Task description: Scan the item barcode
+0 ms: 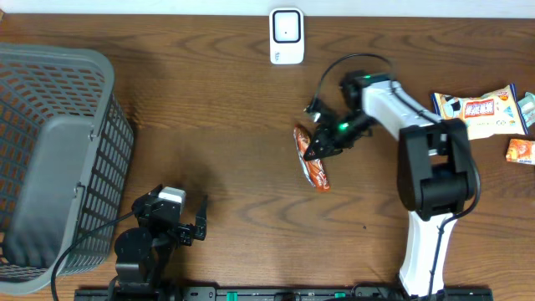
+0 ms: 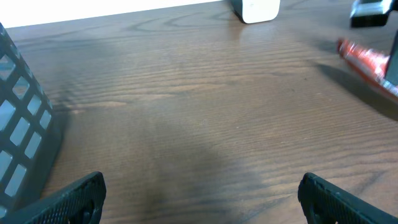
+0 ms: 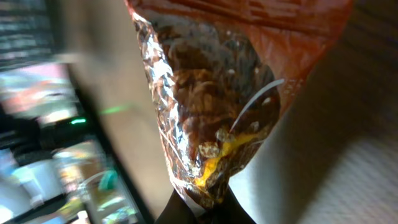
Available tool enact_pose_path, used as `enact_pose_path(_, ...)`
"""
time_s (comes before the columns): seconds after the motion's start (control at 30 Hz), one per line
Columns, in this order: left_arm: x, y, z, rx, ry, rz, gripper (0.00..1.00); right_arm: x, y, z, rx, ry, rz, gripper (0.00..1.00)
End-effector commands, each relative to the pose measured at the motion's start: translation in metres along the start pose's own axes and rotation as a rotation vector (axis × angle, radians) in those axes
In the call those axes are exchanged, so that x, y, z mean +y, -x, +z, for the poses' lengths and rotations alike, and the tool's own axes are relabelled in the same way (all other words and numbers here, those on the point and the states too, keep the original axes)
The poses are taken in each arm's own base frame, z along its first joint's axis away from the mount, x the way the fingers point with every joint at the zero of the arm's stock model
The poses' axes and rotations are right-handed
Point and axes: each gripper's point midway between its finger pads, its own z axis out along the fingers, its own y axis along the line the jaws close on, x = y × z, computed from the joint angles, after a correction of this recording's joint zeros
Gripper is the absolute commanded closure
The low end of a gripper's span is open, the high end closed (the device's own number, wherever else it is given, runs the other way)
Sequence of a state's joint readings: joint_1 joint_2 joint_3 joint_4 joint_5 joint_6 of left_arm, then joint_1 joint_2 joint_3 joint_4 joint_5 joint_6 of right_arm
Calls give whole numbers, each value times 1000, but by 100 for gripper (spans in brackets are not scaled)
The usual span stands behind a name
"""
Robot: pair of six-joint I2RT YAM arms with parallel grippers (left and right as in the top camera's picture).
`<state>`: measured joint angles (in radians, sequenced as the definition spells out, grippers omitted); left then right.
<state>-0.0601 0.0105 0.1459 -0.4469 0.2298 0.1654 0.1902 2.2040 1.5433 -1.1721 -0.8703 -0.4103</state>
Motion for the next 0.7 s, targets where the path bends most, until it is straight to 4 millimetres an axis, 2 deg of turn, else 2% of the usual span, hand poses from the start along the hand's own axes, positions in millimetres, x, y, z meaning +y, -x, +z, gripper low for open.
enact_pose_path(0.0, -1, -9, 2, 27, -2, 10, 2, 31, 18, -16, -148, 227, -139, 99)
enact_pose_path(0.1, -1, -9, 2, 27, -2, 10, 2, 7, 14, -13, -107, 99, -139, 98)
enact_pose_path(0.23, -1, -9, 2, 27, -2, 10, 2, -48, 9, -6, -9, -241, -17, 99)
enact_pose_path(0.3, -1, -9, 2, 27, -2, 10, 2, -76, 9, -11, 4, -439, 78, 94)
enact_pose_path(0.33, -1, -9, 2, 27, -2, 10, 2, -81, 9, -13, 6, -491, 100, 88)
enact_pose_path(0.4, -1, -9, 2, 27, -2, 10, 2, -85, 10, -14, 10, -554, 120, 68)
enact_pose_path(0.43, -1, -9, 2, 27, -2, 10, 2, -83, 12, -13, 13, -554, 117, 36)
enact_pose_path(0.47, -1, -9, 2, 27, -2, 10, 2, -79, 13, -13, 14, -551, 124, 16)
enact_pose_path(0.53, -1, -9, 2, 27, -2, 10, 2, -68, 15, -16, 25, -550, 137, 1)
enact_pose_path(0.67, -1, -9, 2, 27, -2, 10, 2, -39, 25, -34, 44, -569, 126, 1)
